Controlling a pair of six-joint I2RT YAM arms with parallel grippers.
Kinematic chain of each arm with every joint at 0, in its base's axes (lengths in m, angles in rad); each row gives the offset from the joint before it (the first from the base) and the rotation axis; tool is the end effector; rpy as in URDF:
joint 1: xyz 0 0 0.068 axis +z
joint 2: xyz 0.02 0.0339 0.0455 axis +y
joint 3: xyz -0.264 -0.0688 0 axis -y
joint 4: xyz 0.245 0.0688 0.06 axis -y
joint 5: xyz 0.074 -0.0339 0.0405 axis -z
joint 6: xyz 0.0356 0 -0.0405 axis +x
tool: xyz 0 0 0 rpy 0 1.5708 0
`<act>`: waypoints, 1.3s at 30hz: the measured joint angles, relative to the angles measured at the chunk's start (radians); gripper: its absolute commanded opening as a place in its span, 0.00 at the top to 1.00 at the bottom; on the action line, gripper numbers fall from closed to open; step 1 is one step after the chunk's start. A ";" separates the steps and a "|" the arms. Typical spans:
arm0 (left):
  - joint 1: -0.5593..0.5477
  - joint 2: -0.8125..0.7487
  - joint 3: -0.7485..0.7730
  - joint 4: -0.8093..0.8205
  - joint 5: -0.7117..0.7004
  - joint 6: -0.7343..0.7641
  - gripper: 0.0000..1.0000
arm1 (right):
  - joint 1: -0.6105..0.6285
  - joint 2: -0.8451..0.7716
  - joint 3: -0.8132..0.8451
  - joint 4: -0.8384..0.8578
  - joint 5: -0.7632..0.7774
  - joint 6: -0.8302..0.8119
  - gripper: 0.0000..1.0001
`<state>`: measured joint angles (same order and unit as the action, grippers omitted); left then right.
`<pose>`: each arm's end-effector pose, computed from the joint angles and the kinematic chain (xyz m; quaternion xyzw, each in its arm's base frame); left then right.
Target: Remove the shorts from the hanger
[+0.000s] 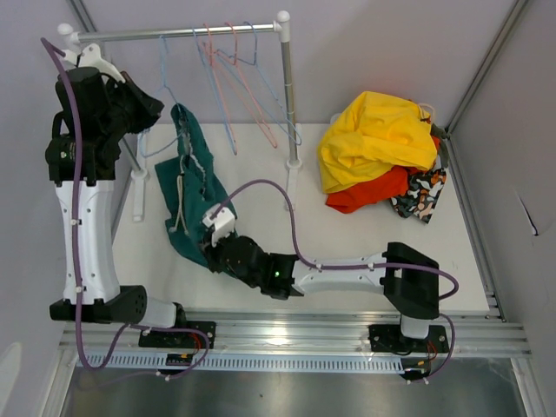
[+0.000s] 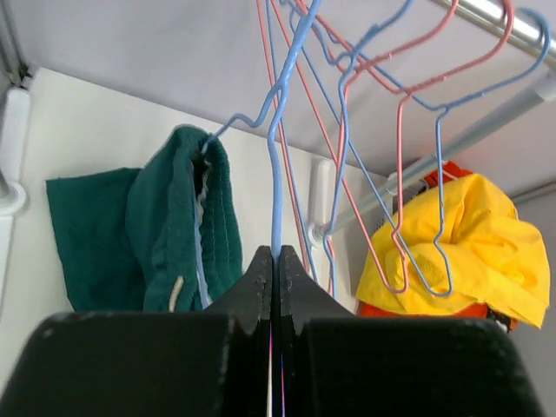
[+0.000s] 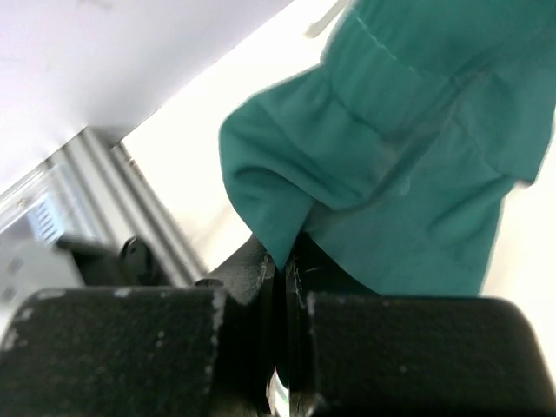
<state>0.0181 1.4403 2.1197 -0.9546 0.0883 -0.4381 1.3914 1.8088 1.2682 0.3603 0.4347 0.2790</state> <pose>0.2439 0.0013 0.5461 -0.1542 0.7820 -0.1601 0.5823 0.0911 0.4182 0.2764 -0.2786 0.7097 0.3527 0.5425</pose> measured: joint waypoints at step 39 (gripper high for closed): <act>0.001 -0.304 -0.370 0.154 0.034 -0.031 1.00 | -0.717 -0.639 0.088 -0.187 0.129 -0.192 1.00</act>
<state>0.0193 1.1362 1.7500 -0.8009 0.1226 -0.4690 0.6743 1.1698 1.3560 0.1738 0.5636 0.0875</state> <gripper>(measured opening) 0.022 0.022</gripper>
